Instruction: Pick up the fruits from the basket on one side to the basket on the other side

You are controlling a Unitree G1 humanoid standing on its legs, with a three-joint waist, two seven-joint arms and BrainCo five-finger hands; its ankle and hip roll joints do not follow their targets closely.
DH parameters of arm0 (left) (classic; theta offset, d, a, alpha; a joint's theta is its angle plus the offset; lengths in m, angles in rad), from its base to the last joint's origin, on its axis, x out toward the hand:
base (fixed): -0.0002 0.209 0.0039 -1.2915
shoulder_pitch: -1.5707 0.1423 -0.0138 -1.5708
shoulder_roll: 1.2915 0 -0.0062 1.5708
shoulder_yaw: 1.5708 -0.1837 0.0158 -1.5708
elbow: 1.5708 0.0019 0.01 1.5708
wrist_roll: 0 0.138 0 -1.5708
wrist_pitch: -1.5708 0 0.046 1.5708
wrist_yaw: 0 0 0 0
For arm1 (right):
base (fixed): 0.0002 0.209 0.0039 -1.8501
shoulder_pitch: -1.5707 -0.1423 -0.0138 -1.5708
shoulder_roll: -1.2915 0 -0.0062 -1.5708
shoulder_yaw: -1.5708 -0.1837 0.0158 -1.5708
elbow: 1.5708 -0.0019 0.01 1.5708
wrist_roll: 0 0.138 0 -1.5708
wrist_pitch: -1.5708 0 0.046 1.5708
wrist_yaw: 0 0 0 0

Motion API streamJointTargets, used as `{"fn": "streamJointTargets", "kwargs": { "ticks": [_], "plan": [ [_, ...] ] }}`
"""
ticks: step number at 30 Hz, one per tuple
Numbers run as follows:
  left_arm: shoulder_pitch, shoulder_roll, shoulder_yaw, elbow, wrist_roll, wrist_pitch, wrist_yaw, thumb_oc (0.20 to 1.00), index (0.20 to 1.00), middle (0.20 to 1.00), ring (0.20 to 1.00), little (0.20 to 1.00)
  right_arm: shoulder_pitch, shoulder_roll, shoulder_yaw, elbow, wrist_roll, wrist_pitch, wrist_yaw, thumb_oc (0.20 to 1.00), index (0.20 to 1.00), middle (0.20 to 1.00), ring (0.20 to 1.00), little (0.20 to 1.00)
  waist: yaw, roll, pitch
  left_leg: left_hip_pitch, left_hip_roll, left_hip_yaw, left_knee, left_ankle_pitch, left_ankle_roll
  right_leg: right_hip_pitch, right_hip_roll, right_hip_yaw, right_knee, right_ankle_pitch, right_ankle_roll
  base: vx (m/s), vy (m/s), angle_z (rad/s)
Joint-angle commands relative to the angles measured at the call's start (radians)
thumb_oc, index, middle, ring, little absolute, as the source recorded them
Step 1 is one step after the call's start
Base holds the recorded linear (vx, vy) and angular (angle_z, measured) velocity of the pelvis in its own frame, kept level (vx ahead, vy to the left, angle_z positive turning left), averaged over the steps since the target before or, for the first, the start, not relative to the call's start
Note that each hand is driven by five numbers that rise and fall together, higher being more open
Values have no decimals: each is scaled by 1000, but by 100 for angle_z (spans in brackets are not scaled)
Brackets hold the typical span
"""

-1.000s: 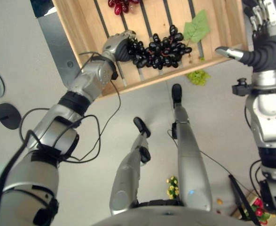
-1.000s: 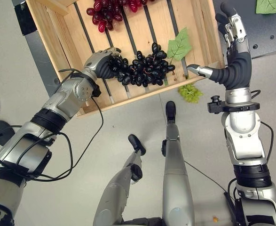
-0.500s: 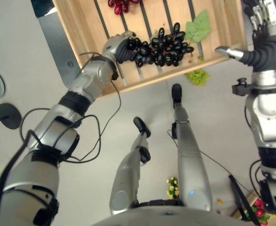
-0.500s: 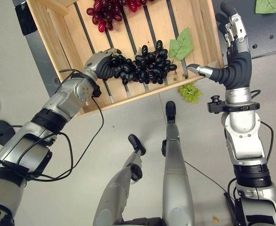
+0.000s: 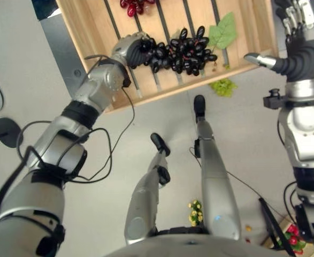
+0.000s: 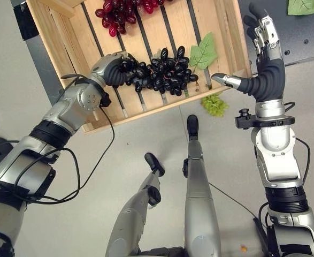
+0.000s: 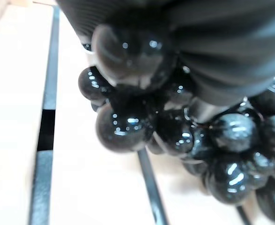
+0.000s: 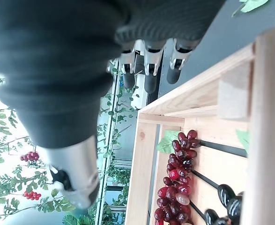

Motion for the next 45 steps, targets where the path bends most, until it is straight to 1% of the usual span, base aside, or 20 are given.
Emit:
{"fn": "streamJointTargets", "kwargs": {
  "ticks": [1, 3, 4, 5, 9, 10, 11, 12, 13, 15, 17, 18, 20, 21, 22, 28, 31, 33, 40, 45],
  "plan": [
    [-112, 79, 61, 17, -120, -44, 59, 200, 200, 200, 200, 200, -1, 9, -44, -72, 37, -58, 19, 1000, 1000, 1000, 1000, 1000, -23, -24, 12, -20, 89, -47, 108, 14, -30, 30, 25, -17, 209, -226, 124, -1, -5, 7],
    [-159, 96, 64, 22, -197, -56, 67, 200, 200, 200, 200, 200, 16, 5, -40, -71, 45, -54, 29, 1000, 1000, 1000, 1000, 1000, -29, -26, 12, -15, 91, -50, 120, 10, -31, 42, 24, -17, 208, -224, 124, 1, 2, 6],
    [-160, 96, 63, 24, -199, -57, 66, 200, 200, 200, 200, 200, 17, 5, -41, -71, 45, -54, 29, 1000, 1000, 1000, 1000, 1000, -28, -27, 12, -15, 91, -50, 120, 10, -31, 43, 24, -17, 207, -224, 124, 0, 0, 0],
    [-182, 101, 70, 30, -259, -66, 70, 200, 200, 200, 200, 200, 27, -1, -42, -69, 49, -51, 34, 1000, 1000, 1000, 1000, 1000, -30, -28, 12, -9, 93, -50, 127, 8, -31, 51, 24, -18, 208, -222, 123, 0, 0, 0],
    [-222, 109, 68, 37, -361, -93, 67, 200, 200, 200, 200, 200, 44, -8, -38, -66, 59, -50, 40, 1000, 1000, 1000, 1000, 1000, -33, -29, 12, 6, 91, -53, 129, 8, -33, 76, 21, -21, 201, -220, 125, -4, -1, 3],
    [-230, 106, 72, 24, -442, -111, 71, 200, 200, 200, 200, 200, 54, -13, -33, -62, 63, -47, 42, 1000, 1000, 1000, 1000, 1000, -33, -28, 12, 16, 90, -57, 131, 9, -33, 88, 21, -21, 201, -219, 126, -7, 1, 3],
    [-230, 106, 71, 26, -445, -112, 70, 200, 200, 200, 200, 200, 55, -14, -32, -61, 63, -47, 42, 1000, 1000, 1000, 1000, 1000, -34, -28, 12, 17, 90, -57, 130, 9, -34, 89, 21, -22, 200, -220, 126, -6, -5, 5],
    [-230, 107, 76, 17, -538, -130, 60, 200, 200, 200, 200, 200, 67, -20, -31, -59, 66, -45, 43, 1000, 1000, 1000, 1000, 1000, -35, -27, 12, 31, 89, -60, 131, 8, -35, 106, 19, -24, 201, -219, 126, 1, -6, 4],
    [-229, 108, 76, 17, -541, -130, 58, 200, 200, 200, 200, 200, 68, -21, -31, -59, 66, -45, 43, 1000, 1000, 1000, 1000, 1000, -35, -26, 12, 32, 89, -60, 130, 8, -35, 108, 19, -24, 200, -220, 126, 1, -5, 4],
    [-224, 106, 78, 3, -619, -148, 51, 200, 200, 200, 200, 200, 77, -26, -24, -56, 69, -42, 42, 1000, 1000, 1000, 1000, 1000, -36, -27, 12, 43, 88, -62, 132, 7, -35, 126, 17, -28, 196, -219, 126, -2, 5, 5],
    [-200, 102, 92, -22, -726, -168, 39, 200, 200, 200, 200, 200, 79, -35, -14, -47, 68, -38, 38, 1000, 1000, 1000, 1000, 1000, -36, -26, 12, 57, 86, -65, 135, 5, -35, 145, 14, -31, 191, -215, 127, -1, 3, 3],
    [-170, 104, 103, -58, -825, -186, 24, 200, 200, 200, 200, 200, 83, -45, -10, -42, 68, -33, 34, 1000, 1000, 1000, 1000, 1000, -36, -27, 12, 68, 86, -65, 140, 2, -36, 164, 11, -31, 185, -214, 127, 0, 0, 0],
    [-152, 106, 112, -75, -858, -194, 24, 200, 200, 200, 200, 200, 84, -50, -6, -35, 66, -33, 30, 1000, 1000, 1000, 1000, 1000, -36, -28, 12, 75, 86, -66, 143, -1, -36, 175, 11, -31, 182, -213, 127, 0, 0, 0],
    [-111, 106, 131, -110, -931, -203, 16, 200, 200, 200, 200, 200, 88, -53, 0, -32, 64, -29, 24, 1000, 1000, 1000, 1000, 1000, -34, -31, 12, 88, 85, -67, 147, -5, -36, 192, 10, -30, 179, -211, 128, 0, 0, 0],
    [-108, 107, 133, -112, -932, -203, 15, 200, 200, 200, 200, 200, 88, -53, 2, -31, 64, -29, 24, 1000, 1000, 1000, 1000, 1000, -35, -31, 12, 89, 85, -67, 147, -5, -36, 194, 10, -31, 178, -211, 128, 0, 0, 0],
    [58, 150, 196, -264, -1095, -219, -12, 200, 200, 200, 200, 200, 100, -75, 11, -11, 68, -18, 16, 1000, 1000, 1000, 1000, 1000, -30, -43, 12, 142, 82, -75, 158, -19, -32, 269, 3, -35, 167, -210, 131, 6, 7, 4],
    [98, 148, 219, -305, -1127, -227, -9, 200, 200, 200, 200, 200, 100, -81, 17, -3, 71, -17, 13, 1000, 1000, 1000, 1000, 1000, -29, -45, 12, 159, 80, -77, 155, -20, -32, 291, 2, -40, 161, -209, 133, 2, 5, 8],
    [165, 148, 252, -376, -1180, -236, -25, 200, 200, 200, 200, 200, 105, -86, 17, -2, 74, -14, 15, 1000, 1000, 1000, 1000, 1000, -25, -50, 12, 180, 80, -78, 154, -22, -33, 322, 0, -43, 152, -207, 133, 4, 4, 8],
    [282, 139, 312, -508, -1225, -244, -49, 200, 200, 200, 200, 200, 136, -88, 13, 9, 66, -4, 35, 1000, 1000, 1000, 1000, 1000, -20, -58, 2, 222, 78, -84, 143, -23, -31, 382, -1, -51, 126, -202, 135, 7, 4, 4],
    [333, 147, 326, -583, -1248, -249, -71, 200, 200, 200, 200, 200, 152, -116, 1, 34, 21, 6, 46, 1000, 1000, 1000, 1000, 1000, -9, -64, -32, 249, 79, -98, 151, -37, -26, 421, -5, -56, 133, -212, 137, 19, -2, 7]
  ]
}}
